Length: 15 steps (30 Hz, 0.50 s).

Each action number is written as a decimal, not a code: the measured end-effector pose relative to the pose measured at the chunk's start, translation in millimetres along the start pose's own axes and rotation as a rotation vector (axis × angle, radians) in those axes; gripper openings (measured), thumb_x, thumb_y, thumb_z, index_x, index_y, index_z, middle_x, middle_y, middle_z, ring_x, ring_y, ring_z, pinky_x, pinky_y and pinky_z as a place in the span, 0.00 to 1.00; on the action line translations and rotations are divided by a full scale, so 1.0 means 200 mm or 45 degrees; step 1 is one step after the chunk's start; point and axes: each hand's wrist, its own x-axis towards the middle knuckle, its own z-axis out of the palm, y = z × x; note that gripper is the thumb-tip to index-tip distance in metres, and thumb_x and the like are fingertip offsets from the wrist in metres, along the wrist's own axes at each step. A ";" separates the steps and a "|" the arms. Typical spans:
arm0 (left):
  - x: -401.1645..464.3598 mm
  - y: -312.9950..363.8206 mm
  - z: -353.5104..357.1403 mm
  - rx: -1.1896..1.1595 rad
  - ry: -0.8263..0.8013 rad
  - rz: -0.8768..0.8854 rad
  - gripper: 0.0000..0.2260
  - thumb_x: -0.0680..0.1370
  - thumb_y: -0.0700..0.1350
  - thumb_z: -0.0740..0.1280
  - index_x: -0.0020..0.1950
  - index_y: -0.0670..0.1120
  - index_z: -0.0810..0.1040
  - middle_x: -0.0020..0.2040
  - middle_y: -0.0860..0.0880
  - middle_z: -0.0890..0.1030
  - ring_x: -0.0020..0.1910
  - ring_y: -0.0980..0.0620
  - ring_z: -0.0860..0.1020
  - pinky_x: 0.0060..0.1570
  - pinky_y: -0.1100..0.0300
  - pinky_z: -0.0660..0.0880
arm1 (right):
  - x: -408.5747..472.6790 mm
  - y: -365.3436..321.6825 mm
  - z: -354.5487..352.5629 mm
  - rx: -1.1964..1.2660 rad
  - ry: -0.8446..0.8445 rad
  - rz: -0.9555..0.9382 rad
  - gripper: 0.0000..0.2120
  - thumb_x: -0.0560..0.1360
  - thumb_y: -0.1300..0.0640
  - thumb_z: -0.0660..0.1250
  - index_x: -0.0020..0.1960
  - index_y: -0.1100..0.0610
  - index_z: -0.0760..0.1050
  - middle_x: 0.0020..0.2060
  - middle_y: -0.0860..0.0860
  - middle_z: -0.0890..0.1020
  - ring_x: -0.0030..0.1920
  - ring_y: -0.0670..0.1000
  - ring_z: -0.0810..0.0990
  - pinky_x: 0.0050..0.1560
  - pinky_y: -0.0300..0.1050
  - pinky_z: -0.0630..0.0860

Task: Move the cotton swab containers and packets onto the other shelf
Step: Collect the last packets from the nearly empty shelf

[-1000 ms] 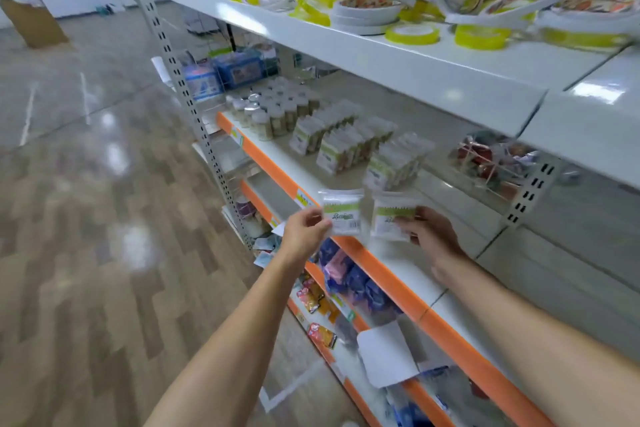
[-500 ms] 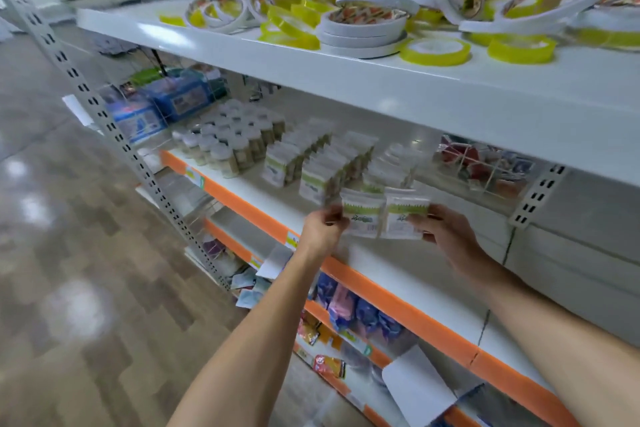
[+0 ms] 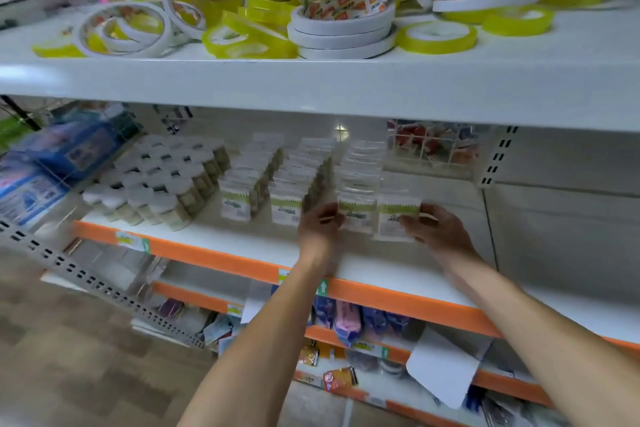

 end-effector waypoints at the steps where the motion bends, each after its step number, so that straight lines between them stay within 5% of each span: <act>1: 0.01 0.00 0.00 0.004 0.009 0.000 0.11 0.77 0.40 0.71 0.59 0.48 0.83 0.51 0.52 0.84 0.47 0.58 0.81 0.47 0.72 0.75 | -0.01 0.00 0.01 0.004 0.030 0.005 0.12 0.73 0.51 0.77 0.55 0.50 0.80 0.47 0.47 0.87 0.47 0.47 0.85 0.47 0.45 0.79; 7: 0.02 0.01 0.02 -0.087 0.037 -0.019 0.12 0.78 0.37 0.69 0.60 0.46 0.82 0.53 0.49 0.85 0.50 0.54 0.83 0.51 0.70 0.75 | -0.07 0.00 0.10 -0.019 0.132 -0.017 0.13 0.70 0.53 0.79 0.48 0.47 0.76 0.39 0.40 0.85 0.38 0.38 0.82 0.33 0.29 0.74; 10: -0.01 -0.01 0.01 -0.146 0.025 0.000 0.12 0.78 0.38 0.69 0.61 0.45 0.81 0.54 0.49 0.85 0.52 0.53 0.83 0.56 0.64 0.77 | -0.10 0.02 0.18 -0.045 0.131 -0.032 0.15 0.68 0.55 0.81 0.47 0.49 0.75 0.43 0.46 0.84 0.43 0.45 0.83 0.37 0.32 0.77; 15: -0.07 -0.02 -0.01 -0.153 0.022 0.072 0.16 0.79 0.45 0.69 0.67 0.44 0.77 0.57 0.49 0.83 0.53 0.55 0.81 0.51 0.71 0.75 | -0.11 0.03 0.29 -0.105 0.141 -0.070 0.15 0.67 0.57 0.82 0.44 0.52 0.75 0.40 0.50 0.84 0.42 0.51 0.83 0.40 0.41 0.77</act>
